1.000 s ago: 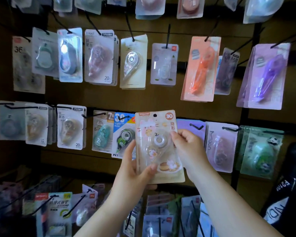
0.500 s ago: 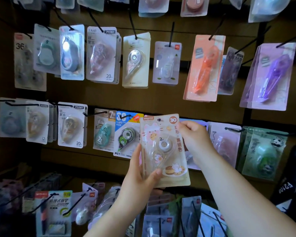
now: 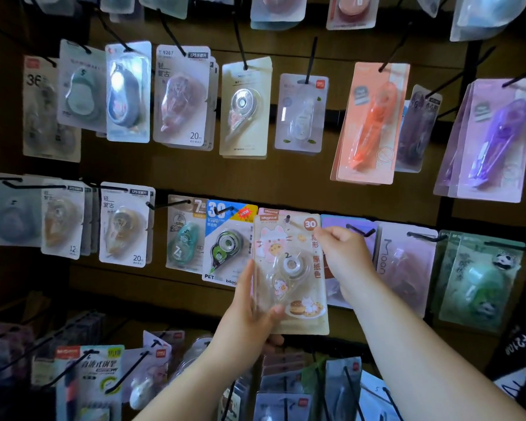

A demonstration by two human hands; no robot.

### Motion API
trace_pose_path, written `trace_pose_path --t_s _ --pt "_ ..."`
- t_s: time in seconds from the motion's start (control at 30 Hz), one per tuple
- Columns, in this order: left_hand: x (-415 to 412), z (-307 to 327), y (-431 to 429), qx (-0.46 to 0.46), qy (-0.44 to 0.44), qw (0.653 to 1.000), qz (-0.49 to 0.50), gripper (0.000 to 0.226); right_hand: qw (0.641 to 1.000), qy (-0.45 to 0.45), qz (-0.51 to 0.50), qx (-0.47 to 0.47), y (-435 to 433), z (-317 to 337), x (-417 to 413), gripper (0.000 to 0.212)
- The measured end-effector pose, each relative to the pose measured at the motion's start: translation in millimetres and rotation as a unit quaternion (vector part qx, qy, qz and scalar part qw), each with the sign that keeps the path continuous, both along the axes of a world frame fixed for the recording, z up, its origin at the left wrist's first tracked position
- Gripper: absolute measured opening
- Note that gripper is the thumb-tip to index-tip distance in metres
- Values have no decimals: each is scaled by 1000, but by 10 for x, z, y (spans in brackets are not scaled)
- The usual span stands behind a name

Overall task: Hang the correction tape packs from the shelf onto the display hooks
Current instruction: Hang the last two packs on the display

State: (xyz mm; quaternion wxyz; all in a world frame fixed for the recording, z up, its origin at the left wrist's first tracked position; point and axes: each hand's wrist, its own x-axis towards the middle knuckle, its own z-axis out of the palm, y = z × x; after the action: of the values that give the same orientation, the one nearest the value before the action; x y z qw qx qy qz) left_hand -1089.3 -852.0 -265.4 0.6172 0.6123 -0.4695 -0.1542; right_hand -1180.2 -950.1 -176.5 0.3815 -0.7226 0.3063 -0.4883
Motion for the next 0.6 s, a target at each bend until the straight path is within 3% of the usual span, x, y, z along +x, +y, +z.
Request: trace_pose_path --t_s 0.23,0.5,0.6 --pt "255 78 -204 17 -44 999 0 77 1000 1 -7 14 -201 -56 205 36" --pt "391 66 -280 38 -52 998 16 75 1000 17 -2 -14 -319 -159 328 31" --pt "410 -23 -229 49 -58 997 28 74 999 -24 20 16 -285 -251 230 20"
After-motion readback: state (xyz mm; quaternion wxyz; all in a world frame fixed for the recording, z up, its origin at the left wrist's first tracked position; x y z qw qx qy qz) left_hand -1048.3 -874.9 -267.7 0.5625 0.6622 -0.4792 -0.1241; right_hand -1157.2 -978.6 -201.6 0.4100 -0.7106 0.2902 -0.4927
